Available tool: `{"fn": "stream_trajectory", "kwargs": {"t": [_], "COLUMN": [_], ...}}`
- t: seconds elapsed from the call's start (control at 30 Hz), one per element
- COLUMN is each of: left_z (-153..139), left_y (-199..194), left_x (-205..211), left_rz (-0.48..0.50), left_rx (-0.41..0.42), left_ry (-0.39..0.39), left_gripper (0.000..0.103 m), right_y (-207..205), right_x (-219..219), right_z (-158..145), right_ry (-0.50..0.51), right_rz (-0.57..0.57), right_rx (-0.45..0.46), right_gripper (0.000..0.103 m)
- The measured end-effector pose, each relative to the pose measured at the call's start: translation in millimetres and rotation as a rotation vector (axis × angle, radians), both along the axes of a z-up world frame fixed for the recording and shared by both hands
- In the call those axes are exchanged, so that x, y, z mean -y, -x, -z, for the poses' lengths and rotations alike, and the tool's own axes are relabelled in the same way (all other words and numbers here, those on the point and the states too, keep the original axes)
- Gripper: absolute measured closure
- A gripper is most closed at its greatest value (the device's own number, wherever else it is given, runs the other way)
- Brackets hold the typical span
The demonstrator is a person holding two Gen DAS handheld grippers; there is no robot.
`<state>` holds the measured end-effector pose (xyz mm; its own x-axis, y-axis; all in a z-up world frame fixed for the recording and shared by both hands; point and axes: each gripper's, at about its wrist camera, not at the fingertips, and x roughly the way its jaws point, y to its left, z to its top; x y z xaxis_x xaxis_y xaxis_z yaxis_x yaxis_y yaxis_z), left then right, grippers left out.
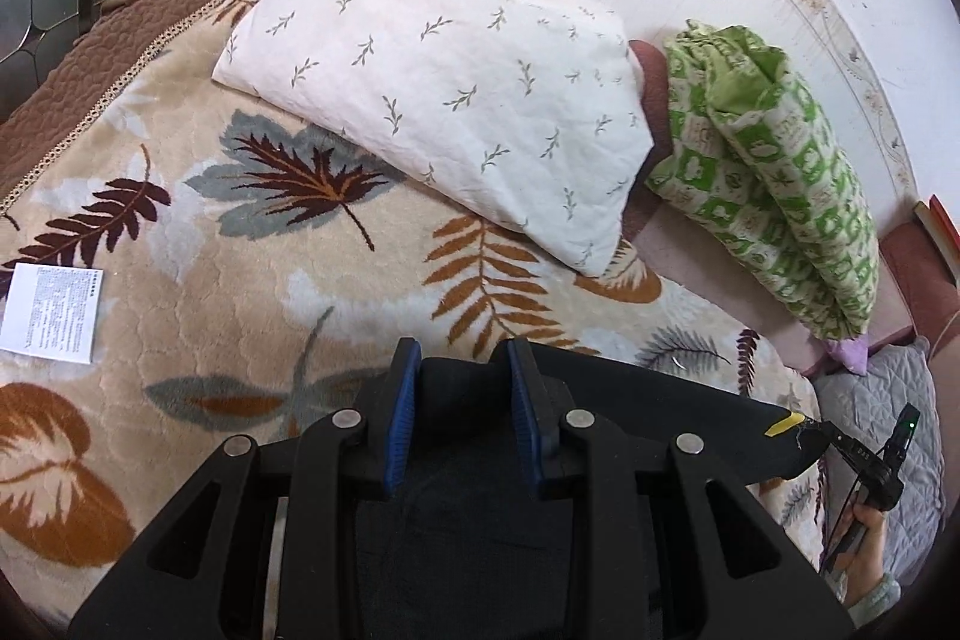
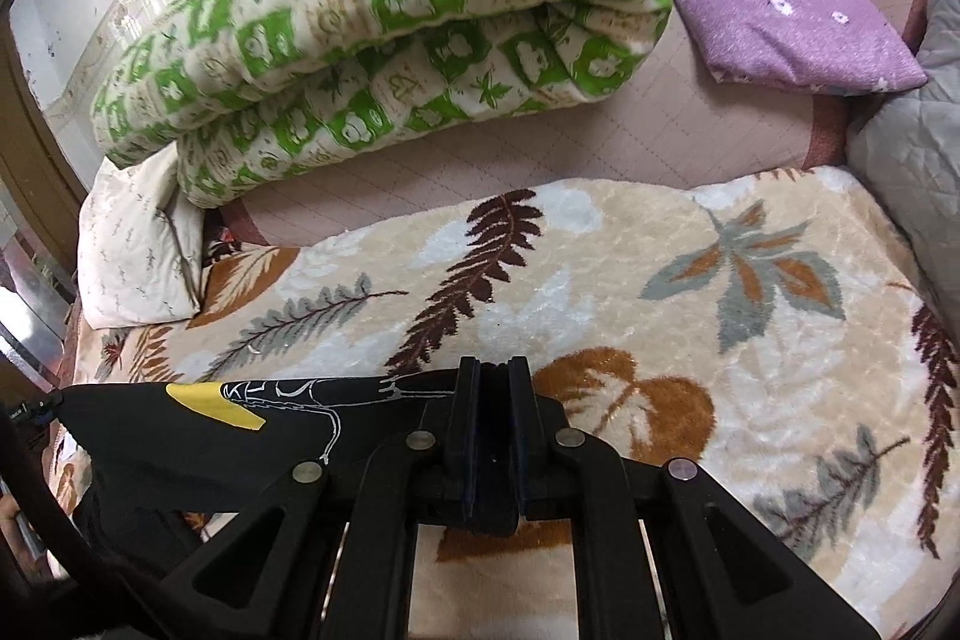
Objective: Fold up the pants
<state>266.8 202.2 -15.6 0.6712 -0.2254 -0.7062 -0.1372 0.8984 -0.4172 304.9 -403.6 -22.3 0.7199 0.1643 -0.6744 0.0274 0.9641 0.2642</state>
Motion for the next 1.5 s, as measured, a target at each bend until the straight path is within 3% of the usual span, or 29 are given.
{"fn": "stream_trajectory", "kwargs": {"t": [0.3,0.6,1.23,1.5], "left_z": [-11,-5,41,43], "left_y": [34,65,120,136], "left_x": [2,3,-1,-2], "left_rz": [0.029,0.049,0.092,0.119], "left_rx": [0.028,0.031,-0.016,0.007], "left_ry": [-0.016,-0.007,0.003,-0.018], "left_gripper": [0.076,0.076,0.076,0.076], "right_y": [37,75,150,170], "right_x": [4,8,17,15], "right_z": [-13,-10,50,64], "right_ry": [-0.006,-0.025,-0.078,-0.075], "right_rz": [-0.008,-0.015,-0.03,-0.042], "right_rx": [0.019,0.022,-0.057,-0.077], "right_gripper": [0.095,0.095,0.095,0.095]}}
